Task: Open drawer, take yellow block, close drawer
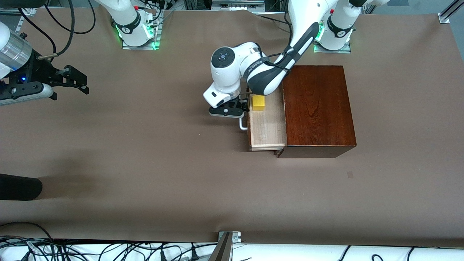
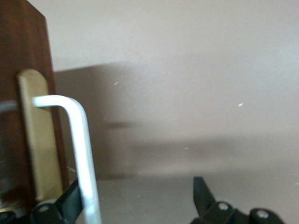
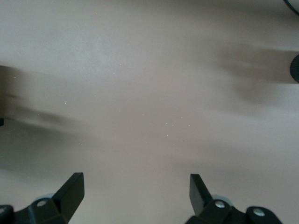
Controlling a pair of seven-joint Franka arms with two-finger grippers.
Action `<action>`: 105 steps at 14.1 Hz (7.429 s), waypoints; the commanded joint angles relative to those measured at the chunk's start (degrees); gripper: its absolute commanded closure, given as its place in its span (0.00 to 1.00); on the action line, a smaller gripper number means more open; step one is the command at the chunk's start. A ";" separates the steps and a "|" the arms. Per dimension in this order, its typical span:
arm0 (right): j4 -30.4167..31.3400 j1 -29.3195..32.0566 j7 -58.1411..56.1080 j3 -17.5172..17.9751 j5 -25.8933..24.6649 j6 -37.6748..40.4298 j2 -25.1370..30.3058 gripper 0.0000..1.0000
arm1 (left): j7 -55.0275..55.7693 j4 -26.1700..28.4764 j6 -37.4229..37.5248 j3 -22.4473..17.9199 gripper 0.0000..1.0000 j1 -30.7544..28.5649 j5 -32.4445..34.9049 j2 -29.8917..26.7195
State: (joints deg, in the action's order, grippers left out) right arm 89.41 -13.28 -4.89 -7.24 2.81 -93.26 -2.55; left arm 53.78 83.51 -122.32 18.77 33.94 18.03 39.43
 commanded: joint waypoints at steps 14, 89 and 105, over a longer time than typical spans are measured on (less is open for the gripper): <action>0.15 -0.43 -1.08 9.32 1.68 4.84 0.62 0.00 | -15.17 -4.32 28.86 0.30 0.00 -14.58 -4.75 -19.37; 28.00 8.97 5.76 13.13 -8.08 -37.24 -18.71 1.00 | -67.88 -2.21 41.46 -6.13 0.00 -24.72 -12.22 -33.45; 21.61 9.06 7.80 13.13 -8.69 -27.94 -7.57 0.00 | -96.23 -1.16 13.73 -1.37 0.00 -5.91 -28.22 -6.75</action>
State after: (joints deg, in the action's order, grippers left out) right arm 111.86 -4.61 3.85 5.28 -5.51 -124.85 -16.01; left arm -38.86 83.72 -102.71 17.75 27.40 -11.24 30.44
